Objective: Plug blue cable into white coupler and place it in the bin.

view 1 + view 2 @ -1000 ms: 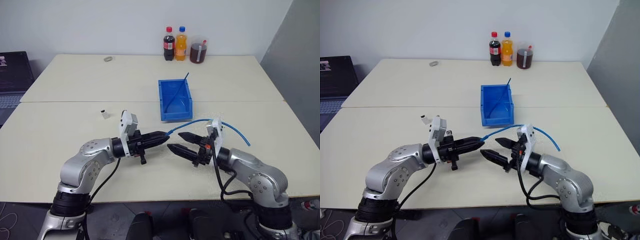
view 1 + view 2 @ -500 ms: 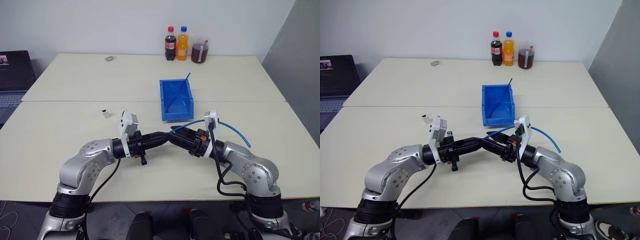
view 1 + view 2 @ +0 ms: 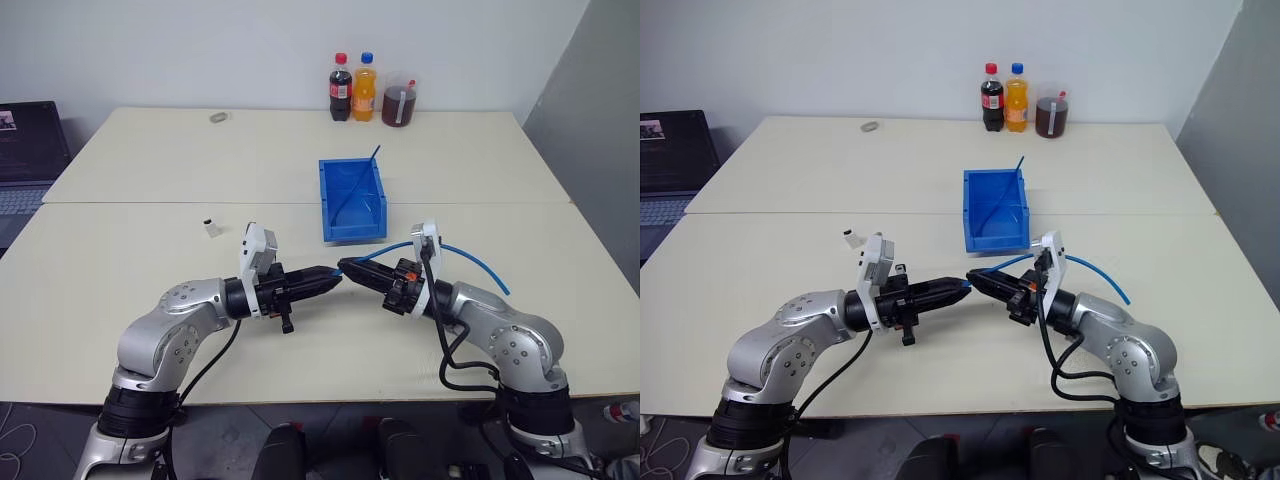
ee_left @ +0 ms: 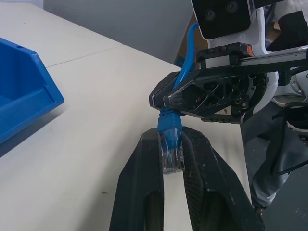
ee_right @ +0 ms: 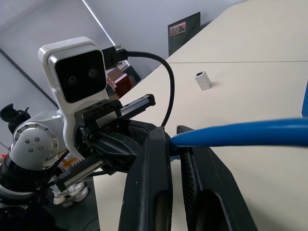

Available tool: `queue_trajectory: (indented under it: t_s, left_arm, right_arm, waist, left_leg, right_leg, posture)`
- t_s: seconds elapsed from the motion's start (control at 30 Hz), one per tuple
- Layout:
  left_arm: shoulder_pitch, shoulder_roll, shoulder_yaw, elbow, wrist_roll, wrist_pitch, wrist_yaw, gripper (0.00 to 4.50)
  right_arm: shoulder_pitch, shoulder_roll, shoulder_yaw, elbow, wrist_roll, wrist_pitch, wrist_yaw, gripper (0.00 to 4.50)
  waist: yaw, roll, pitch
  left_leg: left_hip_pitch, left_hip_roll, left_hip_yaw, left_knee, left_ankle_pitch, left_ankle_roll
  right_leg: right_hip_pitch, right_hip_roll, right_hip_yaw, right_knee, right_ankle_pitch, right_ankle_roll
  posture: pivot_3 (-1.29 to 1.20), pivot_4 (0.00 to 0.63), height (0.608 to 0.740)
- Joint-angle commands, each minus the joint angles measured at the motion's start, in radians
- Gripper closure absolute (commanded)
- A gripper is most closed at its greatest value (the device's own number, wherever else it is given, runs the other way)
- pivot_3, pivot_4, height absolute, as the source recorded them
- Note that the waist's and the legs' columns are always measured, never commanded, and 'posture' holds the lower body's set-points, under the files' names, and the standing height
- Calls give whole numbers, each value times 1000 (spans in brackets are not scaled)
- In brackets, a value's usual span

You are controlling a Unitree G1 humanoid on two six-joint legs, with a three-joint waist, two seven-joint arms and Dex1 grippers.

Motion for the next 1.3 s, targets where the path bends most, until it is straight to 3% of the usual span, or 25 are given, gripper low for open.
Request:
queue_trajectory:
  t_s: [0.03,0.1,0.13,0.2,0.4,0.53,0.7,0.9,1.3]
  left_arm:
    - [-6,8,9,-9,21,-53,-6,4254]
    - [3,26,-2,-7,38,-56,-21,4254]
    - [7,33,-7,-6,45,-56,-27,3554]
    - [18,51,-12,-8,47,-51,-44,3083]
    - [79,88,23,-26,62,-69,-37,1818]
    - [199,149,57,-56,95,-94,-38,989]
    - [304,113,122,-5,220,-207,133,23]
    - [155,-59,165,137,436,-230,588,23]
    - [-188,-191,241,427,513,-66,949,23]
  right_arm:
    - [-5,-3,34,-35,26,-3,29,4500]
    - [-5,-5,33,-33,24,-9,30,4500]
    - [-6,-6,33,-31,23,-12,30,4500]
    - [-7,-9,33,-27,17,-21,29,4500]
    - [-7,-17,31,-16,-5,-50,25,4500]
    - [-6,-27,28,-6,-20,-70,25,4500]
    - [-3,-37,25,2,-29,-87,29,4500]
    - [-22,-47,28,27,-34,-100,39,4500]
    - [-46,-46,33,48,-48,-119,43,4500]
  waist:
    - [0,0,0]
    - [0,0,0]
    - [0,0,0]
    - [0,0,0]
    - [0,0,0]
    - [-6,0,0]
    - [-10,0,0]
    - [14,-2,0]
    - [8,-5,-1]
  left_leg:
    - [0,0,0,0,0,0]
    - [0,0,0,0,0,0]
    - [0,0,0,0,0,0]
    - [0,0,0,0,0,0]
    - [0,0,0,0,0,0]
    - [0,0,0,-1,0,0]
    - [0,1,1,-1,0,0]
    - [0,0,0,0,0,0]
    - [-2,0,0,0,0,0]
  right_leg:
    - [0,0,0,0,0,0]
    - [0,0,0,0,0,0]
    - [0,0,0,0,0,0]
    - [0,0,0,0,0,0]
    - [0,0,0,-1,0,0]
    - [-1,0,0,-1,0,0]
    - [-1,0,1,-2,0,-1]
    - [0,-1,0,-1,1,1]
    - [0,0,0,-3,4,-3]
  posture:
    - [0,150,740]
    - [0,150,740]
    - [0,150,740]
    - [0,150,740]
    - [0,150,740]
    - [0,150,740]
    - [0,150,740]
    - [0,150,740]
    - [0,150,740]
